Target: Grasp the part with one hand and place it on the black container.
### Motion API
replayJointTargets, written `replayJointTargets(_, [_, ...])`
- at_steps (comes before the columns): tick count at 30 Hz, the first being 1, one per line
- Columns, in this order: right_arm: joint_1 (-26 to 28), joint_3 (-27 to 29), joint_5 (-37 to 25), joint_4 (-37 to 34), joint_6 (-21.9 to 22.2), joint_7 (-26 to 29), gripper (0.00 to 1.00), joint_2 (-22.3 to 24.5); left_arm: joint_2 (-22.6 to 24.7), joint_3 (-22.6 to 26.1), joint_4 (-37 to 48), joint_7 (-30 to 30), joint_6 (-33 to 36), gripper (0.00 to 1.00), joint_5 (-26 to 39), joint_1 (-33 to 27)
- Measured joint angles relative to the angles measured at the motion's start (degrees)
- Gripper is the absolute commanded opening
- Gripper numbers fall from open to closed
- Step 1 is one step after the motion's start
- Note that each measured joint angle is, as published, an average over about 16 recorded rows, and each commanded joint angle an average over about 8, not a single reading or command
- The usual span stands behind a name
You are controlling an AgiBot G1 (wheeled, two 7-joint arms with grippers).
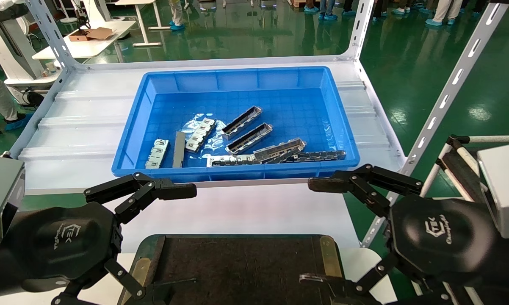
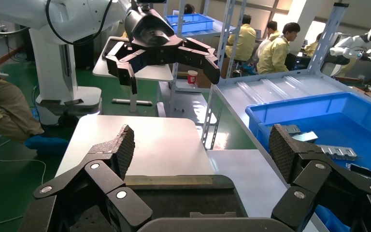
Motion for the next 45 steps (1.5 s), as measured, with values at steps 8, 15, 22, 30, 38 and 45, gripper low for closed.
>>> replayJointTargets(8, [0.0, 0.0, 0.0, 0.0, 0.0, 0.0, 1.00, 0.0, 0.0, 0.0, 0.0, 0.0, 0.0, 1.00, 0.0, 0.0])
replayJointTargets(15, [0.0, 0.0, 0.0, 0.0, 0.0, 0.0, 1.00, 0.0, 0.0, 0.0, 0.0, 0.0, 0.0, 1.00, 0.0, 0.0])
replayJointTargets(22, [0.0, 0.0, 0.0, 0.0, 0.1, 0.0, 1.00, 0.0, 0.0, 0.0, 0.0, 0.0, 0.0, 1.00, 0.0, 0.0])
replayJointTargets(30, [0.0, 0.0, 0.0, 0.0, 0.1, 0.0, 1.00, 0.0, 0.0, 0.0, 0.0, 0.0, 0.0, 1.00, 0.0, 0.0])
replayJointTargets(38, [0.0, 0.0, 0.0, 0.0, 0.1, 0.0, 1.00, 0.0, 0.1, 0.0, 0.0, 0.0, -0.1, 1.00, 0.1, 0.0])
replayJointTargets(45, [0.0, 0.0, 0.0, 0.0, 0.1, 0.0, 1.00, 0.0, 0.7, 0.4, 0.0, -0.1, -1.1, 1.00, 0.9, -0.6])
